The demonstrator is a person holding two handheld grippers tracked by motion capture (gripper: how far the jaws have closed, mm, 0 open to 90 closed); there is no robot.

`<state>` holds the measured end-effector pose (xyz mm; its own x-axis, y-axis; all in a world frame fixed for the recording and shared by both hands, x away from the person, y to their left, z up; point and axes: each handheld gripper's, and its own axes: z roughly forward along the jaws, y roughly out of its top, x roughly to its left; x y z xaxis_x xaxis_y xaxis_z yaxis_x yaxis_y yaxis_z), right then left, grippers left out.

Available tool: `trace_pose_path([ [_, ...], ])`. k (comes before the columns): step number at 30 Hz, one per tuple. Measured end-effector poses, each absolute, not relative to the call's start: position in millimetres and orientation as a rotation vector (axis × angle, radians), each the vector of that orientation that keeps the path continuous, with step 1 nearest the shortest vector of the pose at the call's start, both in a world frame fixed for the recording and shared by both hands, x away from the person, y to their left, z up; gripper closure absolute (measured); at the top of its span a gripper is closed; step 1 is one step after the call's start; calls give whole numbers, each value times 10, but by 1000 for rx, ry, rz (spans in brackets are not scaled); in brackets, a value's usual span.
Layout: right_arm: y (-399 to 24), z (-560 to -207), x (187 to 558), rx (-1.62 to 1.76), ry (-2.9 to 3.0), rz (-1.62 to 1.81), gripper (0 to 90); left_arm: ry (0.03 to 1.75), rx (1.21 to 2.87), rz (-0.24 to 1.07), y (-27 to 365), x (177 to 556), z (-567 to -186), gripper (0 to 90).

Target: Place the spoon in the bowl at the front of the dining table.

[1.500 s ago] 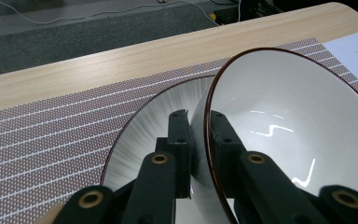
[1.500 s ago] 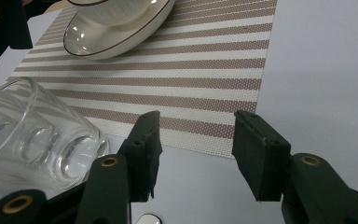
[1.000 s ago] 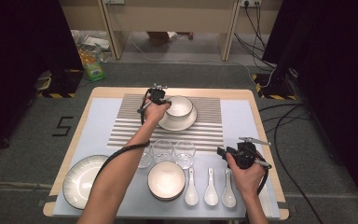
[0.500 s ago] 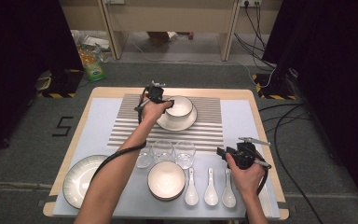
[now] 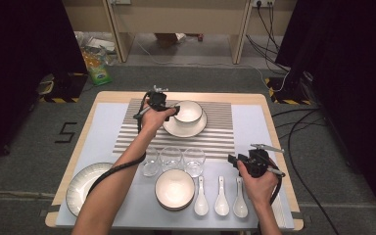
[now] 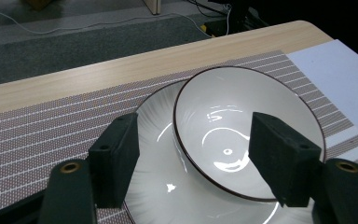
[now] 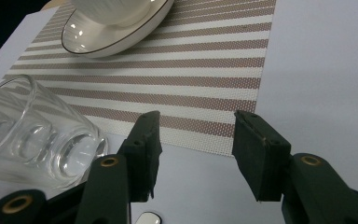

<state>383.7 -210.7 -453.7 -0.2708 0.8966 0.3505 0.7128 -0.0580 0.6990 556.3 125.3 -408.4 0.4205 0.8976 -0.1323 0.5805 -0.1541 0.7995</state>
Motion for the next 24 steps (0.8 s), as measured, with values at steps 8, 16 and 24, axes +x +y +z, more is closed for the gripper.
trace_pose_path([
  [8,-2072,-4530,3831,1736,2000,1230,515,1229,1845,485,1334,5370,-3979,303],
  [16,-2055,-4523,3825,1728,2001,1227,515,1178,1841,504,1416,5175,-3884,283],
  [24,-2056,-4520,3826,1720,2002,1221,515,1147,1864,506,1517,5004,-3862,286],
])
